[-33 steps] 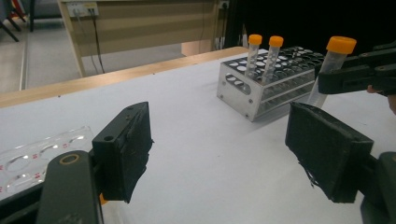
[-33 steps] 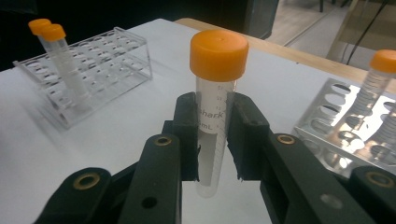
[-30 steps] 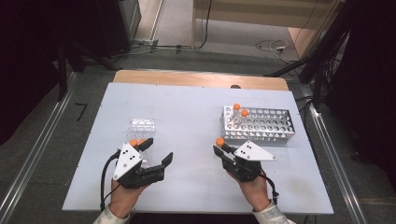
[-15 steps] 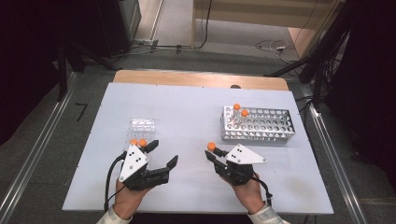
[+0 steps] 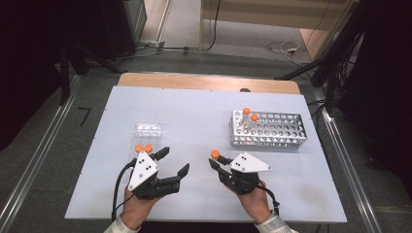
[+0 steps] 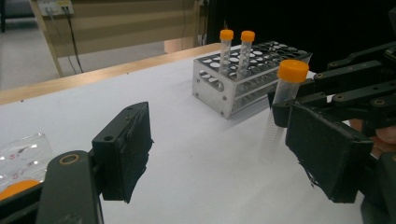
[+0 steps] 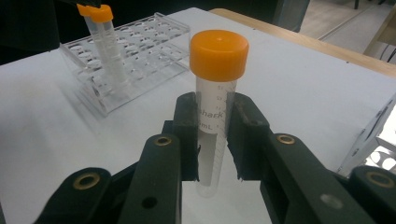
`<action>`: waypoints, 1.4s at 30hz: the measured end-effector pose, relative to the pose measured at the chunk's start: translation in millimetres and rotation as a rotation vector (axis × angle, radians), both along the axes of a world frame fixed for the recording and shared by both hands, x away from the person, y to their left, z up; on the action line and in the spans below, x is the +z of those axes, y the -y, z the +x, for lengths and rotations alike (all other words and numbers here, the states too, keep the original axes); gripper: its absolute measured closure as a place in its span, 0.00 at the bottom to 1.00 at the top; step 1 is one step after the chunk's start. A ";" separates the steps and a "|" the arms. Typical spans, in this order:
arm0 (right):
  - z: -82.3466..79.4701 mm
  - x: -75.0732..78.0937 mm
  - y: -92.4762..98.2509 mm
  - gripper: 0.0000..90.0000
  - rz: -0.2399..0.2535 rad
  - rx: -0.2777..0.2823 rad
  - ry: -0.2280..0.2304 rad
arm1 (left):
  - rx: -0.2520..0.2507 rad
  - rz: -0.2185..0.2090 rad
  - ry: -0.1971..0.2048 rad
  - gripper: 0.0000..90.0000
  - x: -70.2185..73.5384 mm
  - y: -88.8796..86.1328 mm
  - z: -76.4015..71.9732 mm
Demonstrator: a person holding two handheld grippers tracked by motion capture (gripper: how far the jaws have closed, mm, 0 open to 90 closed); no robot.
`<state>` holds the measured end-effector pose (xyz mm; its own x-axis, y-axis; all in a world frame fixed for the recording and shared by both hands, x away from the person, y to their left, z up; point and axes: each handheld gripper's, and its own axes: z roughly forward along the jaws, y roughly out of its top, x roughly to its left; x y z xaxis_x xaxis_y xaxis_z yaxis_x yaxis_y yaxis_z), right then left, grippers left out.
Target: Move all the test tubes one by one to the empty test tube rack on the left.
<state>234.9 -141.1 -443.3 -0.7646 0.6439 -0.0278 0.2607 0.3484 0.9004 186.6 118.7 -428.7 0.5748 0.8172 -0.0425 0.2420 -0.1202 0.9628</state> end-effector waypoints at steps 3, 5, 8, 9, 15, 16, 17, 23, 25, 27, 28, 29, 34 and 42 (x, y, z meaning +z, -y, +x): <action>-0.2 -1.3 -3.4 0.80 -0.003 0.007 -0.002 | -0.006 0.001 -0.002 0.25 -0.6 2.0 0.2; -0.4 -1.8 -5.5 0.80 -0.004 0.014 -0.002 | -0.009 0.003 -0.001 0.25 -0.4 2.4 0.1; -1.1 -2.5 -8.9 0.80 -0.006 0.022 -0.003 | -0.010 0.000 0.000 0.25 -0.1 3.0 0.0; -1.2 -2.8 -9.8 0.80 -0.007 0.024 -0.004 | -0.011 -0.001 -0.001 0.25 0.0 3.2 -0.1; -2.1 -4.0 -13.8 0.80 -0.012 0.033 -0.007 | -0.021 -0.006 0.001 0.26 0.4 5.7 -0.2; -2.1 -4.3 -14.5 0.80 -0.012 0.033 -0.008 | -0.021 -0.006 0.002 0.26 0.4 6.2 -0.2; -2.4 -4.5 -15.2 0.80 -0.011 0.034 -0.008 | -0.022 -0.004 0.002 0.26 0.3 6.4 -0.2; -2.8 -6.0 -19.8 0.80 -0.015 0.049 -0.009 | -0.030 -0.002 0.002 0.28 -1.1 9.5 0.9; -4.2 -6.7 -22.2 0.80 -0.018 0.056 -0.010 | -0.047 -0.001 -0.001 0.30 -1.8 11.1 1.1; -5.5 -6.9 -24.7 0.80 -0.017 0.065 -0.010 | -0.061 -0.002 -0.005 0.33 -2.6 13.1 1.7; -6.4 -6.9 -26.1 0.80 -0.018 0.067 -0.012 | -0.071 -0.004 -0.006 0.35 -3.1 14.0 2.0; -7.0 -7.1 -27.8 0.80 -0.017 0.073 -0.010 | -0.080 -0.004 -0.006 0.38 -3.9 15.2 2.3; -10.5 -8.0 -35.7 0.80 -0.022 0.099 -0.013 | -0.107 -0.004 -0.006 0.48 -6.7 19.1 3.8; -14.0 -8.7 -41.1 0.80 -0.014 0.125 -0.012 | -0.136 0.002 -0.016 0.63 -11.6 23.0 6.0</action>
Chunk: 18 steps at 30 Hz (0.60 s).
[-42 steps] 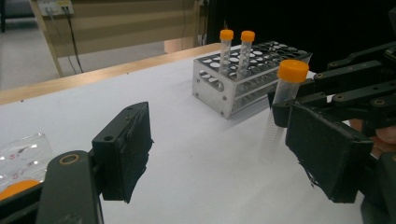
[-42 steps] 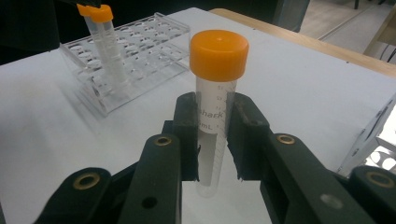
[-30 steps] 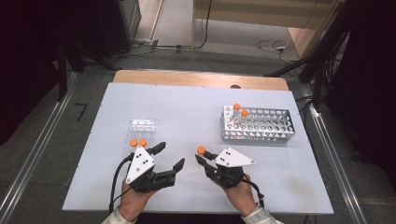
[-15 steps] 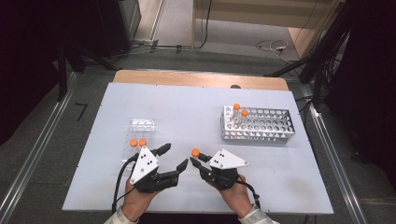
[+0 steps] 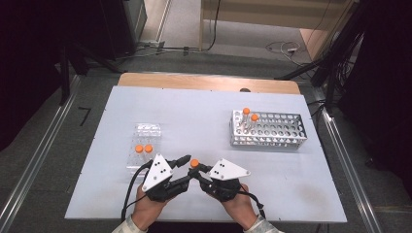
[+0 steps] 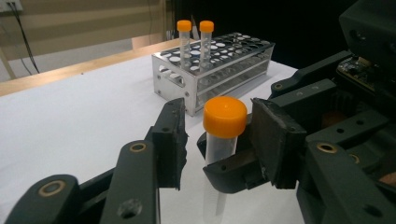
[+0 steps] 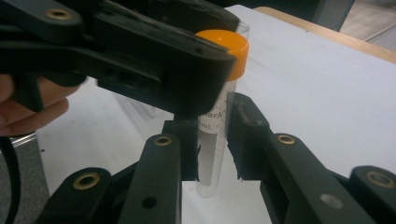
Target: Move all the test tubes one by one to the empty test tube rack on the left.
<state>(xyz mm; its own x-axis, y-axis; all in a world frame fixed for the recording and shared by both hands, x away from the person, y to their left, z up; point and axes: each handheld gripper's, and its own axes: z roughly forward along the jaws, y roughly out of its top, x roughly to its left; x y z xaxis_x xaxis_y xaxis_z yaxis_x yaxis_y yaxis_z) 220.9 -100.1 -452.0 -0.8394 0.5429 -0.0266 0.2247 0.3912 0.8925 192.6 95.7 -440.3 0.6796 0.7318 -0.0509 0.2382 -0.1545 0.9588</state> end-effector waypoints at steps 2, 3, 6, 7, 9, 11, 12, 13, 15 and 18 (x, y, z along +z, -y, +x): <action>-0.3 -0.6 -1.5 0.80 -0.002 0.006 0.000 | -0.002 0.004 -0.001 0.65 -0.6 0.7 0.3; -0.6 -0.8 -2.1 0.80 -0.003 0.007 -0.003 | -0.004 0.006 0.001 0.67 -0.8 1.0 0.3; -1.2 -0.8 -3.3 0.80 0.002 0.014 -0.011 | -0.003 0.008 0.002 0.71 -1.6 1.8 0.0; -1.5 -0.9 -3.7 0.80 0.003 0.016 -0.013 | -0.004 0.008 0.002 0.72 -1.9 2.0 0.1; -1.4 -1.3 -4.1 0.80 0.002 0.016 -0.012 | -0.003 0.003 0.003 0.74 -2.6 2.1 0.0; -0.7 -1.7 -4.2 0.80 0.003 0.016 -0.012 | -0.002 0.004 0.004 0.76 -2.9 1.8 0.4; -0.8 -1.9 -4.2 0.80 0.002 0.015 -0.013 | -0.002 0.005 0.004 0.76 -2.8 1.7 0.4; -0.8 -2.0 -4.2 0.80 0.003 0.015 -0.014 | -0.001 0.005 0.004 0.77 -2.9 1.7 0.4; -0.7 -1.9 -4.1 0.80 0.002 0.015 -0.014 | 0.002 0.005 0.005 0.77 -2.8 2.0 0.1; -1.1 -2.0 -4.2 0.80 0.005 0.017 -0.016 | 0.004 0.005 0.004 0.78 -2.3 1.9 -0.8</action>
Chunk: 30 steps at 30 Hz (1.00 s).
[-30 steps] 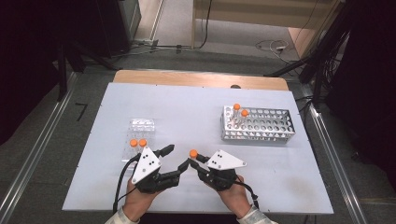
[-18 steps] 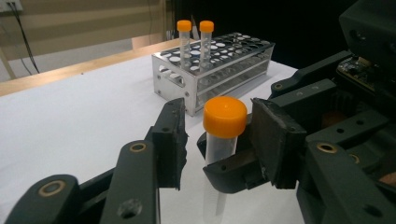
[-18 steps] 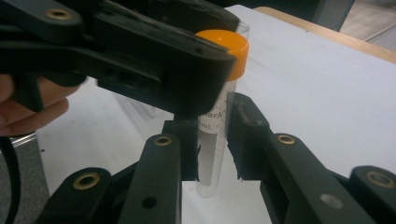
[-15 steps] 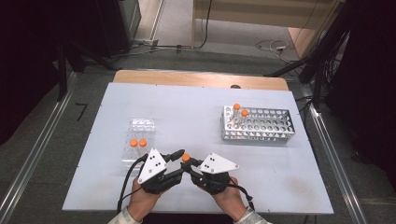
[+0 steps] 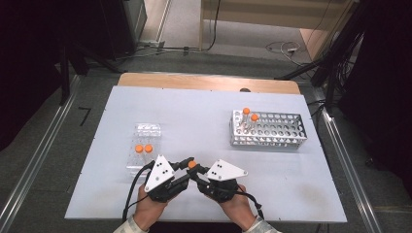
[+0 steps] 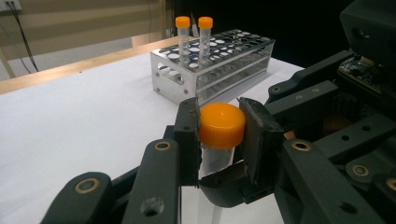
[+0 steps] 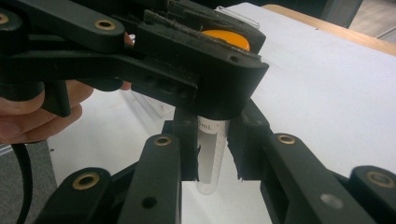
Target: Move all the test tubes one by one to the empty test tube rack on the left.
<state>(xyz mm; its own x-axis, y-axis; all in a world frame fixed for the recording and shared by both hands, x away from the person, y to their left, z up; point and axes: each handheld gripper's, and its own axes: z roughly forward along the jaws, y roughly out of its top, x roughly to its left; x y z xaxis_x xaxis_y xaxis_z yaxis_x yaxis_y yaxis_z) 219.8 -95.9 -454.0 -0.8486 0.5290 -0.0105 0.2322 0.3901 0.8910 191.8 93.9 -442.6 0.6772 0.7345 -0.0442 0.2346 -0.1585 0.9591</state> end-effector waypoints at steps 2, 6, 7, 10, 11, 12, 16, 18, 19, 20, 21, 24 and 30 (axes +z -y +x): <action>-0.4 0.3 0.2 0.79 0.001 0.003 0.002 | -0.002 -0.002 0.000 0.78 0.7 -0.3 -0.6; -1.1 0.8 0.2 0.67 0.003 0.025 -0.007 | 0.000 -0.009 0.000 0.78 2.3 -2.5 -1.2; -1.1 0.7 0.1 0.61 0.000 0.032 -0.010 | 0.002 -0.013 0.000 0.78 3.1 -3.6 -1.5; -0.8 1.2 1.2 0.49 0.003 0.043 -0.014 | 0.005 -0.027 -0.001 0.78 6.2 -8.4 -2.1; -0.4 1.6 2.0 0.45 0.003 0.041 -0.019 | 0.007 -0.029 -0.001 0.78 7.6 -10.5 -2.4; 0.4 1.9 2.8 0.41 0.000 0.037 -0.023 | 0.010 -0.038 0.000 0.78 9.0 -12.5 -2.7; 3.8 2.2 7.4 0.34 -0.004 0.017 -0.028 | 0.027 -0.055 0.000 0.78 15.8 -21.8 -5.0; 4.9 2.8 10.3 0.32 -0.005 0.007 -0.029 | 0.038 -0.062 0.001 0.78 19.2 -27.3 -6.1; 5.5 3.1 11.9 0.32 -0.003 0.001 -0.029 | 0.045 -0.066 0.001 0.78 20.9 -30.0 -6.7; 6.0 3.5 13.6 0.31 -0.001 -0.006 -0.032 | 0.051 -0.067 0.003 0.78 22.3 -33.0 -7.3; 6.6 3.8 15.2 0.31 0.000 -0.012 -0.034 | 0.058 -0.068 0.005 0.78 23.6 -35.8 -7.9; 8.5 4.9 20.1 0.30 0.002 -0.026 -0.029 | 0.082 -0.071 0.010 0.78 26.7 -45.2 -9.1; 12.0 5.9 28.6 0.29 0.007 -0.051 -0.027 | 0.139 -0.083 0.020 0.78 34.4 -63.9 -9.2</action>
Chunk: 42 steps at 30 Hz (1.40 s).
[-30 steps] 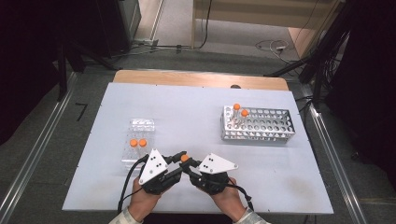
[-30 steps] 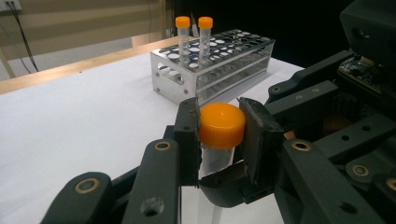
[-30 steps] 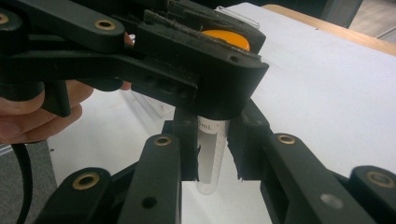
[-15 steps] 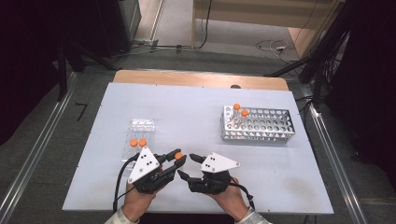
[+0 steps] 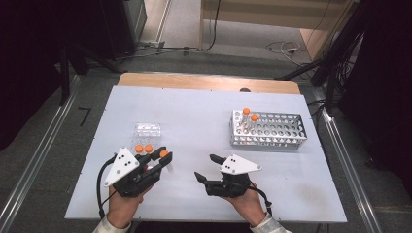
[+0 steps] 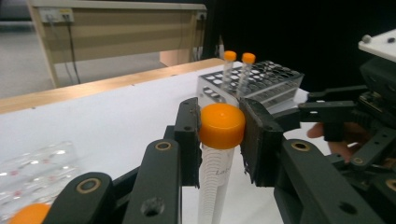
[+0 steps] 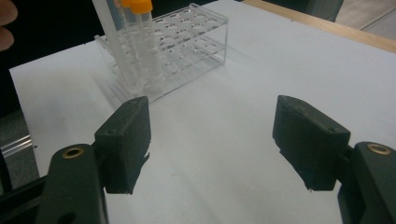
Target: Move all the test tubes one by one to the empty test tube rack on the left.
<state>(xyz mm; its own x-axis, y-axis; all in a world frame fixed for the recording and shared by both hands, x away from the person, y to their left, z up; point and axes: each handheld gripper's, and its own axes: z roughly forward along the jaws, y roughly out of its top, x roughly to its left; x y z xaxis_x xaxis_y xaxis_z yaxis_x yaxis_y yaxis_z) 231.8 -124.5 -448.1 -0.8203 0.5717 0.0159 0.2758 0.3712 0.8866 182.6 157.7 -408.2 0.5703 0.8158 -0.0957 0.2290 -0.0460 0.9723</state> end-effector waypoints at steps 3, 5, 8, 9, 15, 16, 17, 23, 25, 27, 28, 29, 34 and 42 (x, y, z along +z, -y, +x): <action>1.4 0.2 3.5 0.30 0.000 -0.010 0.002 | 0.034 0.004 0.003 0.78 2.5 -8.8 -0.2; 2.2 0.2 5.5 0.30 0.002 -0.015 0.003 | 0.054 0.003 0.000 0.78 3.1 -15.2 0.1; 2.7 0.3 7.2 0.30 0.001 -0.022 0.003 | 0.080 0.001 0.003 0.78 3.6 -22.6 0.4; 2.9 0.3 7.5 0.30 0.001 -0.022 0.004 | 0.088 0.003 0.003 0.78 3.8 -24.6 0.4; 3.5 0.5 8.6 0.30 0.002 -0.028 0.004 | 0.127 0.019 0.017 0.78 4.7 -30.4 0.6; 3.4 0.3 8.5 0.31 0.001 -0.028 0.004 | 0.132 0.028 0.018 0.78 4.4 -30.9 1.0; 3.4 0.3 8.5 0.31 0.001 -0.027 0.004 | 0.136 0.032 0.017 0.78 4.0 -31.3 1.4; 3.2 0.8 9.7 0.31 0.006 -0.030 0.006 | 0.161 0.046 0.012 0.78 0.6 -33.8 4.1; 3.1 0.7 9.9 0.31 0.006 -0.032 0.005 | 0.165 0.050 0.007 0.78 -0.9 -34.7 4.8; 3.0 0.8 10.0 0.31 0.006 -0.032 0.005 | 0.172 0.052 0.003 0.78 -2.4 -35.6 5.5; 3.0 0.8 10.1 0.31 0.007 -0.033 0.006 | 0.173 0.052 0.000 0.78 -3.1 -36.0 5.7; 3.0 0.8 10.2 0.31 0.007 -0.033 0.006 | 0.174 0.054 -0.001 0.78 -3.9 -36.2 6.0; 2.8 1.1 10.5 0.32 0.008 -0.034 0.006 | 0.176 0.056 -0.008 0.78 -8.1 -34.8 6.7; 2.7 1.2 11.2 0.32 0.007 -0.033 0.008 | 0.180 0.071 -0.028 0.77 -16.7 -30.5 7.6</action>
<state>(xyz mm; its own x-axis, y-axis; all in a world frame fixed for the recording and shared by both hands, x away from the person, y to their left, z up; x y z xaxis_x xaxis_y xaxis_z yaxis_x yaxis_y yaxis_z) 234.6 -135.7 -446.9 -0.8012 0.5982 0.0133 0.2804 0.3557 0.8915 190.2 188.2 -424.9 0.4126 0.9096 -0.0484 0.2670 -0.0700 0.9611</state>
